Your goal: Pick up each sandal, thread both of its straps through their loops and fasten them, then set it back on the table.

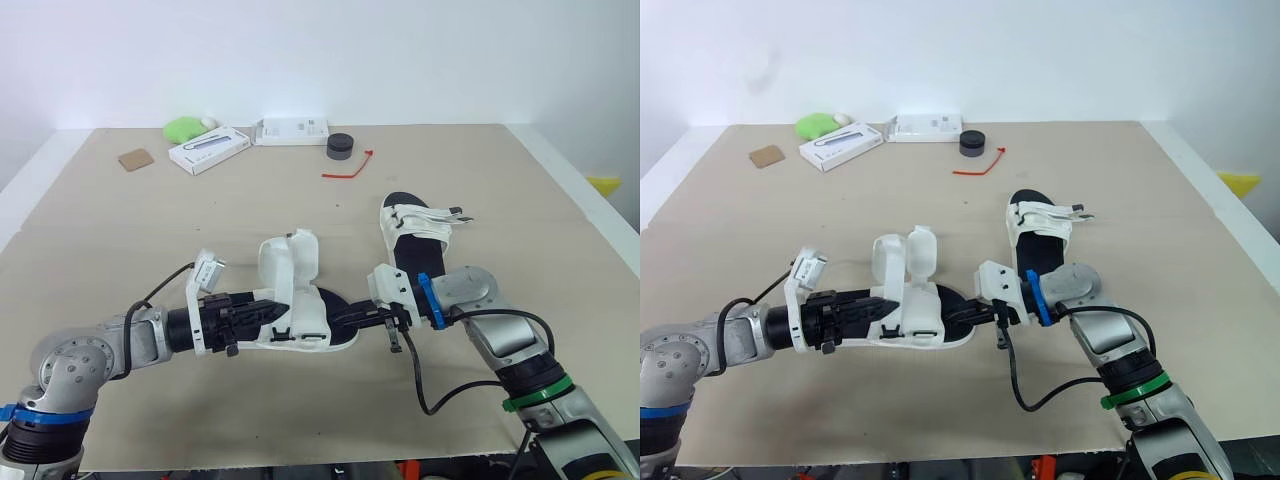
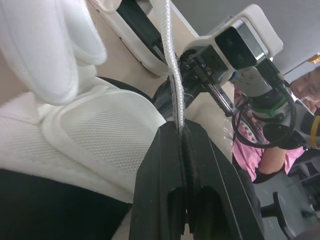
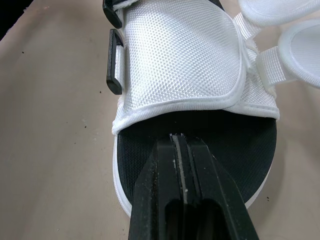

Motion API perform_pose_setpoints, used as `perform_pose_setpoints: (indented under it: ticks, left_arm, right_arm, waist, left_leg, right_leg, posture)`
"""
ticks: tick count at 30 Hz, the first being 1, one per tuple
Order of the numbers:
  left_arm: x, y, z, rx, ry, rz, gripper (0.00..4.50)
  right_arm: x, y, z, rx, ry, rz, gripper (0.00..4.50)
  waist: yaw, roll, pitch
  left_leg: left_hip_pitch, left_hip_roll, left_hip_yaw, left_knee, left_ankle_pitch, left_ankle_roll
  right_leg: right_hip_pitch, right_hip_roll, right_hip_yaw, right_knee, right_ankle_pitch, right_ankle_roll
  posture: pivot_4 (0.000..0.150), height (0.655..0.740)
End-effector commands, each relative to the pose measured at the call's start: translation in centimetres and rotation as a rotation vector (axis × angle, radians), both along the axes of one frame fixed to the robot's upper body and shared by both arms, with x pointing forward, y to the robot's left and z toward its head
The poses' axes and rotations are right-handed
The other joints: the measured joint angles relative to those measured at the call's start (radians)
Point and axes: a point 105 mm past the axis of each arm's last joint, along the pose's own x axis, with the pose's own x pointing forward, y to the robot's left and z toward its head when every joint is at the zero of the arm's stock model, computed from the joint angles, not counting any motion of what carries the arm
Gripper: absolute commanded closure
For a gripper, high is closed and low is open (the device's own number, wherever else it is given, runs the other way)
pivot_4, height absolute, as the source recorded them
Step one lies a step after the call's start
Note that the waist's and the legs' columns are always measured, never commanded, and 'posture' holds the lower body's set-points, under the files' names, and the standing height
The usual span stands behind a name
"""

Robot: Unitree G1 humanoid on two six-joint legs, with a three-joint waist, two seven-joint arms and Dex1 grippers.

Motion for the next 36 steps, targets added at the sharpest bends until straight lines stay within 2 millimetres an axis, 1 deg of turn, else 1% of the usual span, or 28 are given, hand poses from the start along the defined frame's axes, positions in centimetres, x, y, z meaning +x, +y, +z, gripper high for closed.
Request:
perform_pose_setpoints:
  ticks: [1,9,14,20,22,23,26,31,35,36]
  left_arm:
    - [-0.6,-0.5,0.9,0.001,-0.050,-0.043,4.48]
    - [-1.4,-0.3,0.1,0.065,-0.063,-0.066,4.48]
    - [-1.5,0.0,-0.9,0.119,-0.079,-0.055,4.48]
    - [-1.2,0.2,-0.6,0.103,-0.084,-0.039,4.48]
    - [-1.0,0.2,-0.2,0.108,-0.113,-0.041,4.03]
    - [-1.1,0.2,0.0,0.098,-0.117,-0.049,3.72]
    - [-1.2,0.0,0.8,0.084,-0.136,-0.077,2.54]
    - [0.7,0.2,2.9,0.059,-0.174,-0.062,2.54]
    - [2.7,0.3,3.2,0.073,-0.195,-0.016,2.54]
    - [2.9,0.1,3.3,0.070,-0.197,-0.023,2.54]
  right_arm:
    - [-0.3,0.6,1.1,0.019,-0.043,0.028,4.50]
    - [-0.2,0.7,1.1,0.022,-0.044,0.027,4.50]
    - [-0.2,0.8,1.1,0.025,-0.044,0.031,4.50]
    - [-0.2,0.8,1.1,0.025,-0.041,0.032,4.50]
    - [-0.2,0.8,1.1,0.024,-0.040,0.032,4.50]
    - [-0.2,0.8,1.1,0.024,-0.040,0.033,4.50]
    - [-0.2,0.8,1.1,0.023,-0.041,0.034,4.50]
    - [-0.1,0.8,1.2,0.023,-0.043,0.033,4.50]
    - [-0.1,0.8,1.1,0.025,-0.045,0.029,4.50]
    - [-0.1,0.8,1.2,0.026,-0.045,0.028,4.50]
  waist:
    - [0.000,0.000,0.000]
    - [0.000,0.000,0.000]
    - [-0.001,0.000,0.000]
    - [-0.001,0.000,0.000]
    - [-0.001,0.000,0.000]
    - [-0.001,0.000,0.000]
    - [-0.001,0.000,0.000]
    - [0.000,0.000,0.000]
    - [-0.002,0.000,0.000]
    - [-0.001,0.000,0.000]
  left_leg:
    - [0.000,0.000,0.000,0.000,0.000,0.000]
    - [0.000,0.000,0.000,0.000,0.000,0.000]
    - [0.000,0.000,0.000,0.000,0.000,0.000]
    - [0.000,0.000,0.000,0.000,0.000,0.000]
    - [0.000,0.001,0.000,0.000,0.000,0.000]
    - [0.000,0.001,0.000,0.000,0.000,0.000]
    - [0.000,0.000,0.000,0.000,0.000,0.000]
    - [0.000,0.000,0.000,0.000,0.000,0.000]
    - [0.000,0.000,0.000,0.000,0.000,0.000]
    - [0.000,0.000,0.000,0.000,0.000,0.001]
  right_leg:
    - [0.000,0.000,0.000,0.000,0.000,0.000]
    - [0.000,0.000,0.000,0.000,0.000,0.000]
    - [0.000,0.001,0.000,0.000,0.000,0.000]
    - [0.000,0.001,0.000,0.000,0.000,0.000]
    - [0.000,0.001,0.000,0.000,0.000,0.000]
    - [0.000,0.001,0.000,0.000,0.000,0.000]
    - [0.000,0.001,0.000,0.000,0.000,0.000]
    - [0.000,0.001,0.000,0.000,0.000,0.000]
    - [0.000,0.001,0.000,-0.001,0.000,0.000]
    - [0.000,0.001,0.000,-0.001,0.000,0.000]
  posture:
    - [0.150,0.7400]
    - [0.150,0.7400]
    - [0.150,0.7400]
    - [0.150,0.7400]
    - [0.150,0.7400]
    - [0.150,0.7400]
    - [0.150,0.7400]
    - [0.150,0.7400]
    - [0.150,0.7400]
    - [0.150,0.7400]
